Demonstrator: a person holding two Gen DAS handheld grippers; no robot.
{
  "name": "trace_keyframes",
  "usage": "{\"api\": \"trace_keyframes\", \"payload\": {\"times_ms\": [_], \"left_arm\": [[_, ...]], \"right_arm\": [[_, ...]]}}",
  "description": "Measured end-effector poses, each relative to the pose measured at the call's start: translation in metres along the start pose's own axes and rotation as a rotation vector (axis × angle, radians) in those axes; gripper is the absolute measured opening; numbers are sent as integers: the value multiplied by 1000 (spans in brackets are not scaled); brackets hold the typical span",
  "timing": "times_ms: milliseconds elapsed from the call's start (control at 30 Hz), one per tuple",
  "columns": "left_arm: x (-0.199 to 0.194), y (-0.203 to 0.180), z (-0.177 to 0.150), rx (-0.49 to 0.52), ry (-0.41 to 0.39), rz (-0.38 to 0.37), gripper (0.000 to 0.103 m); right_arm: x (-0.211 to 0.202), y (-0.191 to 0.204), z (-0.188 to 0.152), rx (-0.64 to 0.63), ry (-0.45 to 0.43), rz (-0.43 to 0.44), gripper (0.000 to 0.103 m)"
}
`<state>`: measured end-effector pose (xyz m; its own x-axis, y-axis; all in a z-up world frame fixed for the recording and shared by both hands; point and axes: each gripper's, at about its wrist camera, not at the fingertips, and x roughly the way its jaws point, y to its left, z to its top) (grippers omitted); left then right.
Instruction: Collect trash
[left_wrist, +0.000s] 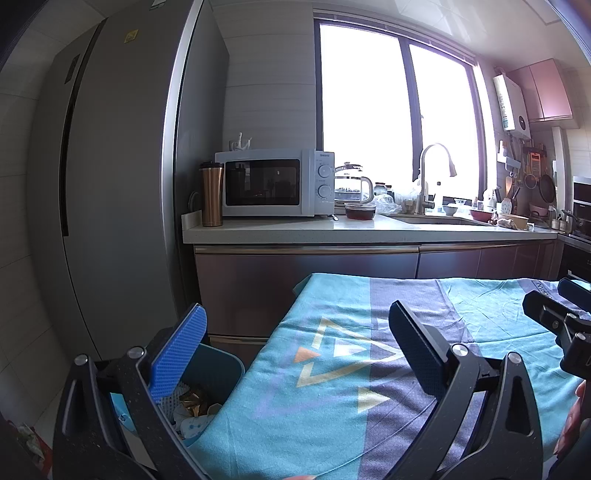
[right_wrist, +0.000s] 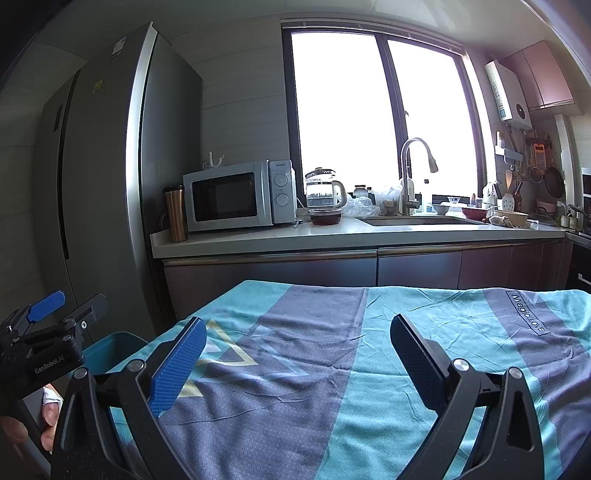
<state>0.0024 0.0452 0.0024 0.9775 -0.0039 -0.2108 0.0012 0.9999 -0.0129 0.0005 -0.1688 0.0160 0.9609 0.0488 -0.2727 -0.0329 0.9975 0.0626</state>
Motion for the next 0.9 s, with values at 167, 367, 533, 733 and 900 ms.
{"api": "trace_keyframes", "payload": {"times_ms": [167,367,533,733,900], "left_arm": [[-1,0,0,0,-2,2,97],[0,0,0,2,-2,3,97],[0,0,0,2,-3,2,97],[-1,0,0,2,-3,2,97],[0,0,0,3,-3,2,97]], "right_arm": [[0,1,0,2,-1,-1,96],[0,1,-1,2,1,1,96],[-1,1,-1,6,-1,1,96],[-2,2,-1,8,-1,-1,96],[-2,2,-1,7,-2,0,96]]}}
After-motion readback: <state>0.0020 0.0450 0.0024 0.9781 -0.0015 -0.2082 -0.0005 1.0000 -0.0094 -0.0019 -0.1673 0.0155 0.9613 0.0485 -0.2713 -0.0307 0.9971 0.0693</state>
